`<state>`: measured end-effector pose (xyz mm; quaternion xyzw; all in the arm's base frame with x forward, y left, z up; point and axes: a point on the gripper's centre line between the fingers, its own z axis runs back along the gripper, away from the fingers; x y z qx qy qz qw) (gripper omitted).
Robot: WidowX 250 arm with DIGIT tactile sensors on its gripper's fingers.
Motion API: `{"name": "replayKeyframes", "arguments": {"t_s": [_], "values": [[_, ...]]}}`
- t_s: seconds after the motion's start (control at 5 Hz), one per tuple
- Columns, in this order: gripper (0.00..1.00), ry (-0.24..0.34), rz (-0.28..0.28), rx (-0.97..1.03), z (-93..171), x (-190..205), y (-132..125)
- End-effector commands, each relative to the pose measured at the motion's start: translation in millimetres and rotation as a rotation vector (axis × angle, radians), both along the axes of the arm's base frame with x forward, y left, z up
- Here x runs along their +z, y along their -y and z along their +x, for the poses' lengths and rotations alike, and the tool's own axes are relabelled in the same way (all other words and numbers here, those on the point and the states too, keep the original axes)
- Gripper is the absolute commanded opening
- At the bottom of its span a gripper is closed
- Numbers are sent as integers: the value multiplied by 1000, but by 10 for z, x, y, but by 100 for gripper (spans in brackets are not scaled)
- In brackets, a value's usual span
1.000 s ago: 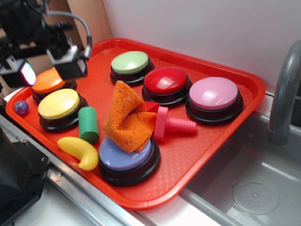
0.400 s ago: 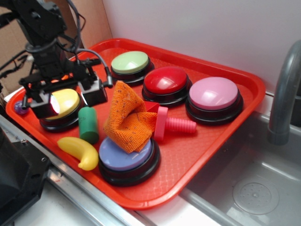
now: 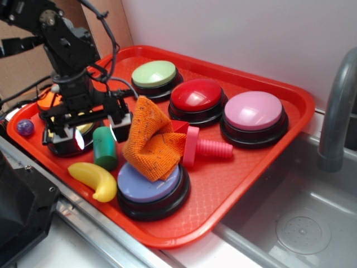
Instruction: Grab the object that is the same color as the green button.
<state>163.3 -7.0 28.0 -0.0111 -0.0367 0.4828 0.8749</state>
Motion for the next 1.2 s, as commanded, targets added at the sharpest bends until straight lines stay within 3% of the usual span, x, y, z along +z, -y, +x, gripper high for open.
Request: {"name": "replayKeyframes", "arguments": {"t_s": [0.0, 0.2, 0.4, 0.6, 0.8, 1.0], "values": [[100, 26, -12, 43, 41, -86, -19], [52, 29, 5, 73, 64, -118, -42], [0, 31, -33, 73, 100, -62, -60], [0, 41, -59, -13, 152, 99, -42], [0, -56, -41, -240, 273, 352, 9], [0, -20, 38, -402, 378, 690, 47]]}}
